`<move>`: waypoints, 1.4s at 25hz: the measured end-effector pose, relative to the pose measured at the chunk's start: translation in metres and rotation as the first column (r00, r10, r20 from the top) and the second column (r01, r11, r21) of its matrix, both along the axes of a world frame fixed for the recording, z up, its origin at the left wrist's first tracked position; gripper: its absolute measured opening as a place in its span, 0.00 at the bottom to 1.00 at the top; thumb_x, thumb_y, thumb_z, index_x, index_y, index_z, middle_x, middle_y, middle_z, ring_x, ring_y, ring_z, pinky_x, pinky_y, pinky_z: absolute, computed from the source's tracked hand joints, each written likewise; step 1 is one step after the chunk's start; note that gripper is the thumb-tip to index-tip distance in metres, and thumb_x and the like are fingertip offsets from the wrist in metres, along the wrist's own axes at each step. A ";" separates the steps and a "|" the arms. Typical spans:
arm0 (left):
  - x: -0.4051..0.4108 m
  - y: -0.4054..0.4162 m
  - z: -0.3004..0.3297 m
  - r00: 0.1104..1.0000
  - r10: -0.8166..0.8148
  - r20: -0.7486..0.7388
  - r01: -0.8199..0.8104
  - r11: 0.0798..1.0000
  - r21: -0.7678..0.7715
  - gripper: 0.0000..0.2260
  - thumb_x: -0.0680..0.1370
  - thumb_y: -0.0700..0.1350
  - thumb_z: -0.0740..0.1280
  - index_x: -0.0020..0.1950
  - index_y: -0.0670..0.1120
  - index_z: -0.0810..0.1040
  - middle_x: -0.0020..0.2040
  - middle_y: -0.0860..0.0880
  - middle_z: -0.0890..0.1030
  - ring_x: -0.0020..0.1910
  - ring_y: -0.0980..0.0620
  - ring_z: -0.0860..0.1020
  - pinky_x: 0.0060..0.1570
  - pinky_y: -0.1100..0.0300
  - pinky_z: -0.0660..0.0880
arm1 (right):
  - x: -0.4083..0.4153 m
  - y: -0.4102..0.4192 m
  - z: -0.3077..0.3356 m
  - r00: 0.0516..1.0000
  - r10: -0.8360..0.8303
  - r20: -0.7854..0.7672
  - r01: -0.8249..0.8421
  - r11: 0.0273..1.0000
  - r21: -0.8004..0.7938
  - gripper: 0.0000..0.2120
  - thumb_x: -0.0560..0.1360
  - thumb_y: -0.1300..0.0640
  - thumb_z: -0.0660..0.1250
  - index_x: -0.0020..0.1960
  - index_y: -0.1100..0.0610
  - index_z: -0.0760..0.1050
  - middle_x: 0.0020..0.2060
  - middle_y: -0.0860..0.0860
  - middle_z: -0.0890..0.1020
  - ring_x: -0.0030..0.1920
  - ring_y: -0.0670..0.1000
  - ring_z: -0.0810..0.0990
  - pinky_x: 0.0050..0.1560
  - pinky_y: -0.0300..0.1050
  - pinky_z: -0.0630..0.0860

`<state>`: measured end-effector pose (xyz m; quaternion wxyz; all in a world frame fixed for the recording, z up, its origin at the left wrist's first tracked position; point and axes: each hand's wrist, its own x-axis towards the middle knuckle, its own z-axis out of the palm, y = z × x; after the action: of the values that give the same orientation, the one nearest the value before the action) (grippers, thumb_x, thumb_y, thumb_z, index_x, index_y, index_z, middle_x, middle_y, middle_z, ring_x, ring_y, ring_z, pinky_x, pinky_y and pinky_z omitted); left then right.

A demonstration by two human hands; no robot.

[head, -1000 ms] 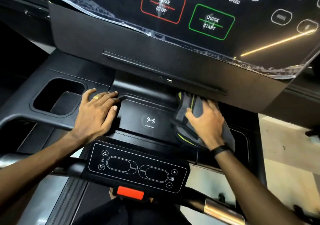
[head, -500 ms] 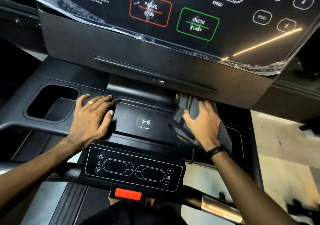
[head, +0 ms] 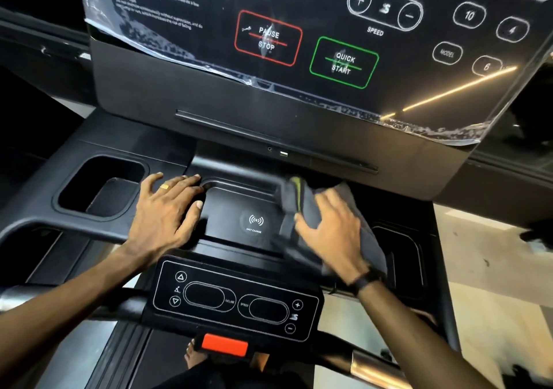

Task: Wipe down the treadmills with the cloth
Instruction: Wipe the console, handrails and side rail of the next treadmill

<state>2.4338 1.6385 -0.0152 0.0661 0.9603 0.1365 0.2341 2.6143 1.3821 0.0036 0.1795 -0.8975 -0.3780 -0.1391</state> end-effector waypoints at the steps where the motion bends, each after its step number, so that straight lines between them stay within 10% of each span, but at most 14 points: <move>1: 0.000 0.000 0.000 1.000 0.005 0.005 -0.005 1.000 0.002 0.22 0.80 0.51 0.54 0.57 0.42 0.83 0.62 0.44 0.82 0.59 0.44 0.82 0.67 0.43 0.60 | -0.011 -0.014 -0.002 0.992 0.127 -0.013 -0.127 0.992 -0.011 0.15 0.70 0.43 0.67 0.45 0.55 0.76 0.43 0.50 0.77 0.45 0.55 0.80 0.38 0.50 0.76; 4: -0.001 -0.001 -0.001 1.000 0.021 0.016 -0.021 1.000 -0.003 0.21 0.79 0.51 0.54 0.57 0.43 0.83 0.62 0.44 0.82 0.59 0.45 0.82 0.67 0.44 0.60 | -0.014 -0.054 -0.005 0.968 0.252 -0.019 -0.251 0.967 0.031 0.13 0.72 0.45 0.69 0.47 0.55 0.78 0.42 0.49 0.78 0.43 0.51 0.79 0.39 0.47 0.76; 10: -0.001 -0.001 0.001 0.999 0.029 -0.015 -0.030 0.998 -0.047 0.20 0.80 0.52 0.54 0.57 0.45 0.83 0.62 0.47 0.82 0.60 0.46 0.81 0.69 0.42 0.60 | 0.021 0.013 -0.004 0.973 -0.231 0.010 0.229 0.970 0.078 0.16 0.68 0.51 0.77 0.48 0.61 0.78 0.44 0.59 0.79 0.45 0.63 0.82 0.36 0.52 0.79; 17: -0.001 0.001 -0.002 0.996 0.054 -0.067 -0.054 0.998 0.013 0.22 0.80 0.53 0.53 0.58 0.45 0.83 0.63 0.46 0.82 0.61 0.46 0.81 0.69 0.39 0.58 | 0.000 0.006 -0.007 0.918 0.395 0.034 -0.392 0.917 -0.075 0.19 0.74 0.39 0.65 0.49 0.54 0.75 0.44 0.49 0.76 0.46 0.53 0.80 0.39 0.48 0.78; 22: -0.008 -0.004 0.009 0.987 0.159 -0.010 -0.158 0.987 0.041 0.20 0.81 0.51 0.53 0.52 0.43 0.81 0.64 0.43 0.80 0.63 0.45 0.78 0.70 0.39 0.57 | -0.002 0.070 -0.002 0.925 0.373 0.071 -0.369 0.927 -0.068 0.17 0.72 0.43 0.73 0.47 0.56 0.74 0.43 0.51 0.75 0.44 0.54 0.79 0.37 0.47 0.77; 29: -0.086 0.016 0.026 0.850 0.523 0.064 -0.517 0.851 -0.091 0.16 0.80 0.51 0.57 0.54 0.44 0.79 0.63 0.45 0.80 0.62 0.45 0.77 0.68 0.40 0.56 | -0.030 0.119 -0.006 0.682 0.731 -0.034 -0.731 0.679 -0.069 0.22 0.74 0.37 0.63 0.53 0.56 0.76 0.47 0.49 0.77 0.49 0.53 0.80 0.43 0.49 0.79; 35: -0.147 0.035 0.023 0.729 0.682 0.064 -0.668 0.728 -0.153 0.13 0.79 0.50 0.59 0.52 0.45 0.79 0.61 0.47 0.80 0.62 0.47 0.76 0.69 0.43 0.55 | -0.052 0.150 -0.003 0.722 0.690 -0.052 -0.692 0.718 -0.068 0.17 0.75 0.42 0.69 0.50 0.55 0.73 0.46 0.50 0.75 0.47 0.53 0.78 0.42 0.47 0.75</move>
<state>2.2866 1.6739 0.0080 0.0417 0.8239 0.4861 0.2885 2.5623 1.5321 0.0009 0.1855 -0.7000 -0.6887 -0.0360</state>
